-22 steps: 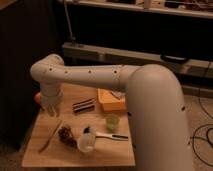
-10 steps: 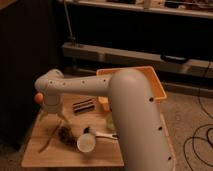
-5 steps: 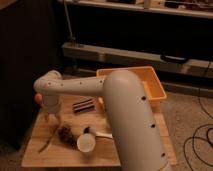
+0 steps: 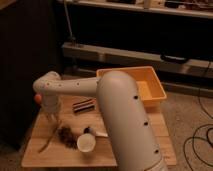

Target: Place fork in plastic cup

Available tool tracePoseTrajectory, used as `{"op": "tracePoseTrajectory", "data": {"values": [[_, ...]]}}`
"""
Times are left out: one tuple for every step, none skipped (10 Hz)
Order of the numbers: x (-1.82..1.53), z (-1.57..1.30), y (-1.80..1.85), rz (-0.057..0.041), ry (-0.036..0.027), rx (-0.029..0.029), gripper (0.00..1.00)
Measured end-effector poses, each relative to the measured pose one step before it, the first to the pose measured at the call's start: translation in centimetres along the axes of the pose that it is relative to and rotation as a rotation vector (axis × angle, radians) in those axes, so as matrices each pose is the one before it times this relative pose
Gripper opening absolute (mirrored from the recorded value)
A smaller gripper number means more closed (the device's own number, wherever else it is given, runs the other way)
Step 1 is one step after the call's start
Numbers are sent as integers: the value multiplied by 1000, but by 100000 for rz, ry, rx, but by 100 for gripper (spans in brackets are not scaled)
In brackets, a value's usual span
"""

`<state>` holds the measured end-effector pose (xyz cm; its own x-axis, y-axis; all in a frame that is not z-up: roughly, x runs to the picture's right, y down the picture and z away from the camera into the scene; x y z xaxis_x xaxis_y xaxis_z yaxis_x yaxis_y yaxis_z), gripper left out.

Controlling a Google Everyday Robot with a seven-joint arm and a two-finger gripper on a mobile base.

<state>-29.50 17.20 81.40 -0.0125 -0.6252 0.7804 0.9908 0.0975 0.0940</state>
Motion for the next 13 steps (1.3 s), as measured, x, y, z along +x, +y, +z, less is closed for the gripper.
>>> {"op": "tracePoseTrajectory", "data": {"values": [[47, 196, 260, 616, -394, -521, 41], [27, 267, 409, 1189, -544, -757, 41], [-23, 269, 403, 1271, -686, -703, 41], [-17, 198, 276, 947, -592, -485, 41], [-26, 214, 228, 644, -554, -546, 41], [-55, 392, 243, 862, -846, -306, 41], [7, 242, 169, 563, -508, -157, 41], [65, 262, 94, 433, -381, -443, 41], [50, 143, -55, 127, -240, -400, 41], [88, 180, 55, 265, -282, -423, 41], [105, 106, 12, 316, -225, -126, 41], [124, 223, -17, 373, -395, -336, 41], [185, 335, -147, 51, -531, -254, 41]]}}
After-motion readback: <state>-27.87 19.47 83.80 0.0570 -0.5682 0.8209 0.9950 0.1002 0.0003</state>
